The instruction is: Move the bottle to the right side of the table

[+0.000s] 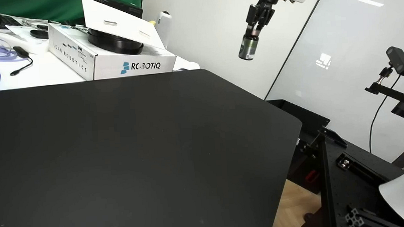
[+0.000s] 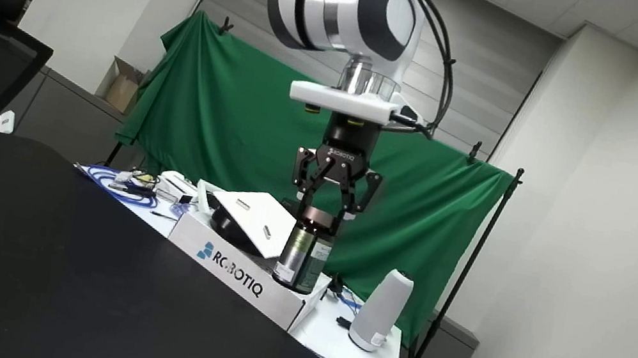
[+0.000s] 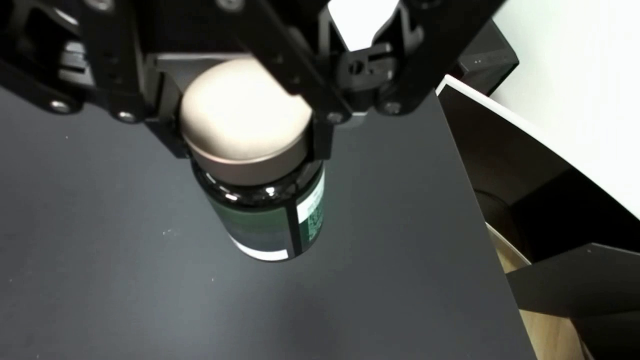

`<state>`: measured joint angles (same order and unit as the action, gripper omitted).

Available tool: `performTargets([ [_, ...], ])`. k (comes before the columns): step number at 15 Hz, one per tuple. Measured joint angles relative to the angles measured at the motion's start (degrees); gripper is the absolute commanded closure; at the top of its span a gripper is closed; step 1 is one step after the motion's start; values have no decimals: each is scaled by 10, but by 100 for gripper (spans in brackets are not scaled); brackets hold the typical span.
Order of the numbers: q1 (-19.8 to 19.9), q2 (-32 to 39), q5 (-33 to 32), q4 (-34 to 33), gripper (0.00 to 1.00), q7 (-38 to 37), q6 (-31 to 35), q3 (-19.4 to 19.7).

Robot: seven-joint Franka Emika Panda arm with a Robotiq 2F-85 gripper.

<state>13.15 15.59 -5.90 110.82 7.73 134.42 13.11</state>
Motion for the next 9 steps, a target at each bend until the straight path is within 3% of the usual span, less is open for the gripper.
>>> performTargets([
  [3, 43, -40, 40, 63, 64, 75, -5, 3],
  [4, 54, -44, 48, 75, 39, 97, -16, 5],
  [6, 67, -44, 49, 86, 39, 123, -61, 13],
  [9, 69, -41, 49, 88, 39, 129, -72, 15],
])
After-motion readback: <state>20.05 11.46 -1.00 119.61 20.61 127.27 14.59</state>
